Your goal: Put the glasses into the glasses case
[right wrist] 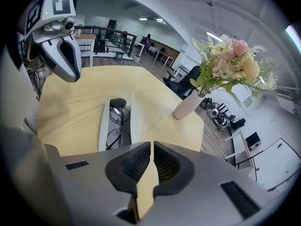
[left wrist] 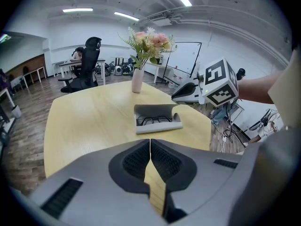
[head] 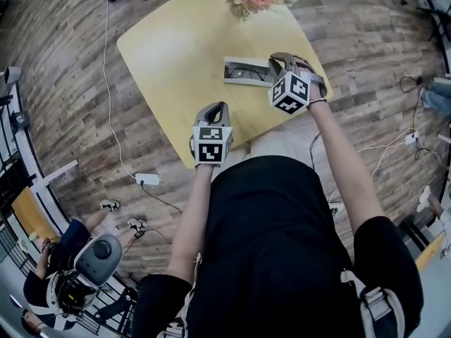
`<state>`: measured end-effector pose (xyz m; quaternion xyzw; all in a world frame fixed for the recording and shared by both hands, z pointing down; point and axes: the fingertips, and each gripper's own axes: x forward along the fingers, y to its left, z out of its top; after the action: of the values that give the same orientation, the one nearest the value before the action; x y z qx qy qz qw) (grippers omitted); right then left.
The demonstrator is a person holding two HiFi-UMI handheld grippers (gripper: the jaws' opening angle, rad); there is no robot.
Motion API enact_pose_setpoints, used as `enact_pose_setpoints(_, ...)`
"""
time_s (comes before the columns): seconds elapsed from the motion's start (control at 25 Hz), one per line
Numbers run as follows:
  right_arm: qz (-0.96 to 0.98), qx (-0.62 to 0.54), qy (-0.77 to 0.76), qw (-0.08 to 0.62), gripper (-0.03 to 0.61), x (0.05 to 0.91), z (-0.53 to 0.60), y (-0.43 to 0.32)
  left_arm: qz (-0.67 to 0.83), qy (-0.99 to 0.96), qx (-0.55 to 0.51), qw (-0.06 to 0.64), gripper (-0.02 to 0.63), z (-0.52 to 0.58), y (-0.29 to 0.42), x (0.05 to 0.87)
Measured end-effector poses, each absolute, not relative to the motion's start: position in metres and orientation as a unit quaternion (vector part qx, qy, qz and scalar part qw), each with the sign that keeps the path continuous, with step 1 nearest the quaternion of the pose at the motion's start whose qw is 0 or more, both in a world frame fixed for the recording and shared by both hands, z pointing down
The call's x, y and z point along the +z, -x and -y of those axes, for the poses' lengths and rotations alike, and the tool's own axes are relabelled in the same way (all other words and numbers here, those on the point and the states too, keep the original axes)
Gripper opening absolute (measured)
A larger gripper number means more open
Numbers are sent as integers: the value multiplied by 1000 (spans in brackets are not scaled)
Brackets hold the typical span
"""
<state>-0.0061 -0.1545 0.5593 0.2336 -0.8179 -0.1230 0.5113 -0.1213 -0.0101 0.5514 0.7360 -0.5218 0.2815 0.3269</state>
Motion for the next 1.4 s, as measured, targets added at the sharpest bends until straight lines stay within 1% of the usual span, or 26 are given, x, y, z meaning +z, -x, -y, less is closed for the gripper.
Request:
enact_pose_setpoints(0.72,824,-108,-214,514,41,573,124,3,516,-741,280,327,24,4,112,555)
enact_pose_setpoints(1.4,841,-116,-178,497,41,573,106,-5,558,-706,277,336,24,-21,97,548)
